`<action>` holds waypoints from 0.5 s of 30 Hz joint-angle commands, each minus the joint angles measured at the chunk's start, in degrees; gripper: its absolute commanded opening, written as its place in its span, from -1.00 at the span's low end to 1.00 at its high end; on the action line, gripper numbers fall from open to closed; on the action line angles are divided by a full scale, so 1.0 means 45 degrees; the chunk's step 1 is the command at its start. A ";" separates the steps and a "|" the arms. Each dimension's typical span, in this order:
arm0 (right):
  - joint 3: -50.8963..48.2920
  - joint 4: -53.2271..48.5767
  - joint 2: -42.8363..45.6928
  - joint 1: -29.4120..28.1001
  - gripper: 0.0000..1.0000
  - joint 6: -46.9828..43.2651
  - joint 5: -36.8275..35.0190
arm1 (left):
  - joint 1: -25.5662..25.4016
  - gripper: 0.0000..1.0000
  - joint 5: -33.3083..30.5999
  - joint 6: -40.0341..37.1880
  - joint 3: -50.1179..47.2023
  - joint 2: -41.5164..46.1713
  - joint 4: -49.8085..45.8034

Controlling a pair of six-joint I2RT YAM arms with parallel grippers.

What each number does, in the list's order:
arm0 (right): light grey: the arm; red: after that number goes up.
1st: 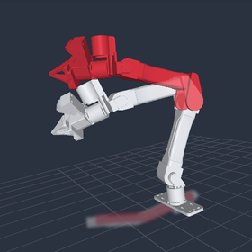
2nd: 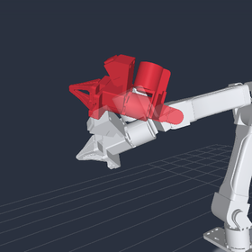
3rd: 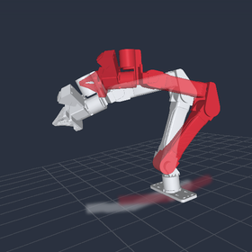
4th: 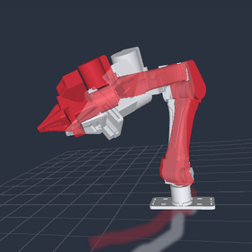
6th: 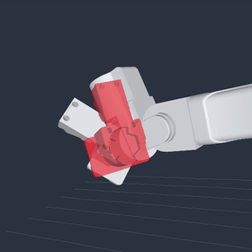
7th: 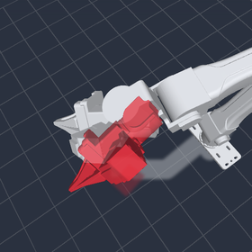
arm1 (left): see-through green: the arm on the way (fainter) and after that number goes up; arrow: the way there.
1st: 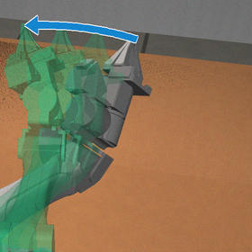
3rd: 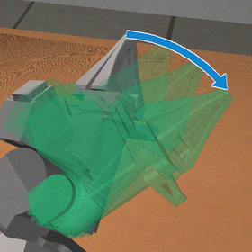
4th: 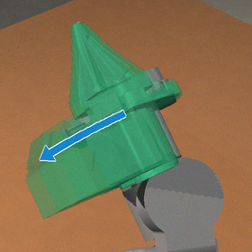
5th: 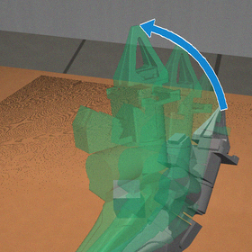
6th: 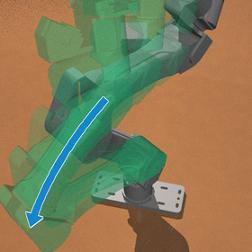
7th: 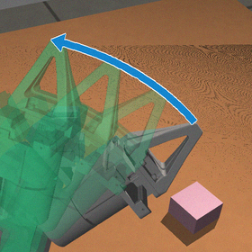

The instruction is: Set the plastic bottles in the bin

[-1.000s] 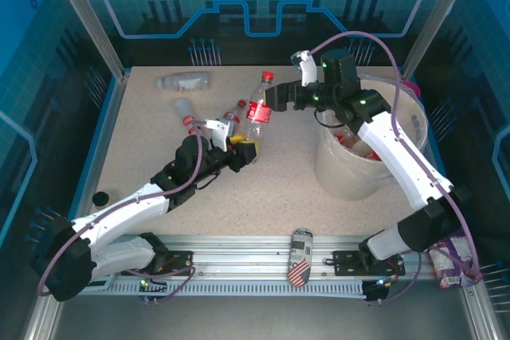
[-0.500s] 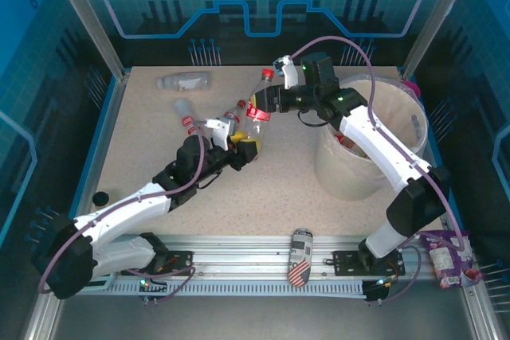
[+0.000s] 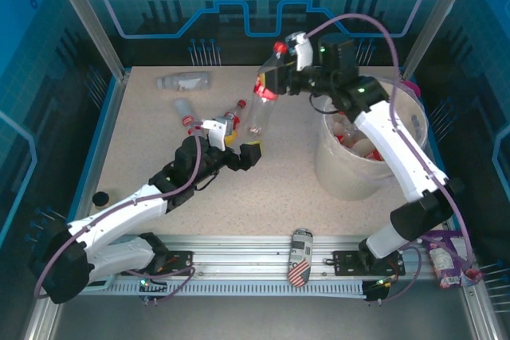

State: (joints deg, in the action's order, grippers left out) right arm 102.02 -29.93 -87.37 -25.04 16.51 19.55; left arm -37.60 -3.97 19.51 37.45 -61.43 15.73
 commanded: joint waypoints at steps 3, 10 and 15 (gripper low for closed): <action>0.1292 -0.1598 0.2582 0.1537 -0.12 -0.1655 -0.2142 | 0.0828 0.99 -0.1048 0.0659 0.0617 -0.0191 -0.2353; 0.0562 -0.2859 0.4941 0.2603 -0.19 -0.3923 -0.8183 | 0.2152 0.97 -0.0675 0.1108 0.1857 -0.1745 -0.3975; -0.2117 -0.1091 0.5809 0.3822 -0.23 -0.5007 -0.9581 | 0.2264 0.97 -0.0302 0.1169 0.2428 -0.2686 -0.4149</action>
State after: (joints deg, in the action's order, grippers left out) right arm 98.87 -36.97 -59.55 -10.68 -1.21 -15.38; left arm -27.83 -6.59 23.88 46.04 -71.99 -0.71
